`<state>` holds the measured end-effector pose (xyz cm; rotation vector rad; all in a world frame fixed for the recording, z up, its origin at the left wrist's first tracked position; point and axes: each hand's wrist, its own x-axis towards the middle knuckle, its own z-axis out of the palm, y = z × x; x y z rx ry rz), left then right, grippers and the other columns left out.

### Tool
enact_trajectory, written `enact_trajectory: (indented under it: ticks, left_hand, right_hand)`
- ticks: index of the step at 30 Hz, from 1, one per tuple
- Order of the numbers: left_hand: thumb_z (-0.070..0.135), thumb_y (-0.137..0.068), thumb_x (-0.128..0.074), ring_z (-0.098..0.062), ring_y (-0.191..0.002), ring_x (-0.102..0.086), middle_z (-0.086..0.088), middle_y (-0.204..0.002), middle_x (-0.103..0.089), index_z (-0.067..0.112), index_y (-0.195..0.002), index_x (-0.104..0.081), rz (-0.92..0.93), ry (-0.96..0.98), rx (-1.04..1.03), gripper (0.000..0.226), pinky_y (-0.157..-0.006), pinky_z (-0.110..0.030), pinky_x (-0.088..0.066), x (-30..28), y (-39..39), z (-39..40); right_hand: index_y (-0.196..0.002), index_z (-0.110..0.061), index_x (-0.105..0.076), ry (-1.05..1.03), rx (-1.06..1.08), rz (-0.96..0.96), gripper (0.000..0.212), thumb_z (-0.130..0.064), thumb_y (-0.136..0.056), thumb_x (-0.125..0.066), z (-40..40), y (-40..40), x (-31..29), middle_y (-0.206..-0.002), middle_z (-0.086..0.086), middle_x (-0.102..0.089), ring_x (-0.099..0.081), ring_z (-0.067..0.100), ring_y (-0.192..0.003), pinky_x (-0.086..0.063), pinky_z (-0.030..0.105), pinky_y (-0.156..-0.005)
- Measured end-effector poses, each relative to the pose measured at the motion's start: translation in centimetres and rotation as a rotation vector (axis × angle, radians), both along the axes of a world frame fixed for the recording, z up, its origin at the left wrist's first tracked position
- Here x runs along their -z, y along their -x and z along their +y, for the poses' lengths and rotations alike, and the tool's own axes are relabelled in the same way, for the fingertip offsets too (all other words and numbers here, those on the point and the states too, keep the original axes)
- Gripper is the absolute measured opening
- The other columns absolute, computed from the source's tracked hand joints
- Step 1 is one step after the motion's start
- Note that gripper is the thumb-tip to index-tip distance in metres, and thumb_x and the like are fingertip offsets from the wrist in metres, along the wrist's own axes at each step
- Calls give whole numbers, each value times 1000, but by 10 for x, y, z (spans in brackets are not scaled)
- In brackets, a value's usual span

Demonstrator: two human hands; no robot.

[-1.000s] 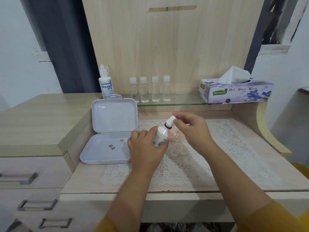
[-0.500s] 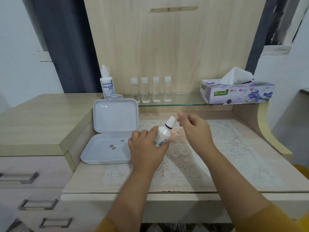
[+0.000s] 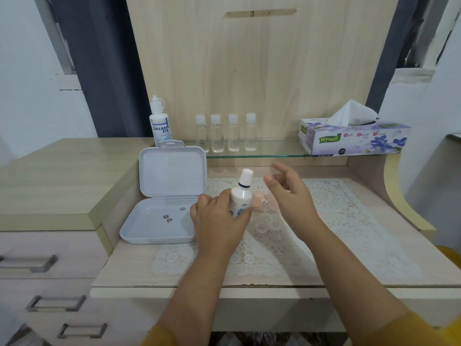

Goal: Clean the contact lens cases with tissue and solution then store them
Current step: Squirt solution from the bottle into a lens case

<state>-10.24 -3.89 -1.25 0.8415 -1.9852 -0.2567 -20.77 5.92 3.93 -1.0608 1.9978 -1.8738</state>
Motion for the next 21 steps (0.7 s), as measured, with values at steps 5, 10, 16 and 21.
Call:
enact_trajectory:
  ticks: [5, 10, 16, 21]
  left_hand:
    - [47, -72, -68, -25, -76, -55, 1, -68, -63, 12, -91, -68, -54, 67, -169, 40, -77, -35, -27, 0, 2, -2]
    - [42, -72, -77, -29, -78, -58, -8, -68, -64, 5, -88, -66, -135, 42, -289, 41, -76, -37, -23, -3, 1, -4]
    - [46, -80, -69, -28, -90, -55, -9, -73, -66, 4, -93, -63, -155, -28, -322, 44, -82, -36, -21, -3, 2, -6]
    - [53, -87, -58, -24, -101, -50, -6, -86, -68, 8, -104, -60, -235, -71, -323, 48, -87, -35, -19, -3, 1, -7]
  right_hand:
    - [-129, -28, -53, -125, 77, 53, 37, -21, -94, -59, 23, 10, 22, -96, -9, -63, -56, 2, -95, -37, 11, -72]
    - [-125, -40, -49, -315, 28, 149, 56, -4, -83, -57, 37, 20, 37, -103, -15, -62, -52, 8, -104, -42, 25, -83]
    - [-126, -38, -50, -367, 101, 255, 58, -4, -80, -53, 37, 22, 47, -105, -19, -55, -46, 8, -104, -38, 25, -83]
    - [-126, -24, -56, -355, 363, 289, 48, -2, -83, -51, 38, 26, 49, -108, -9, -56, -45, 17, -112, -40, 32, -89]
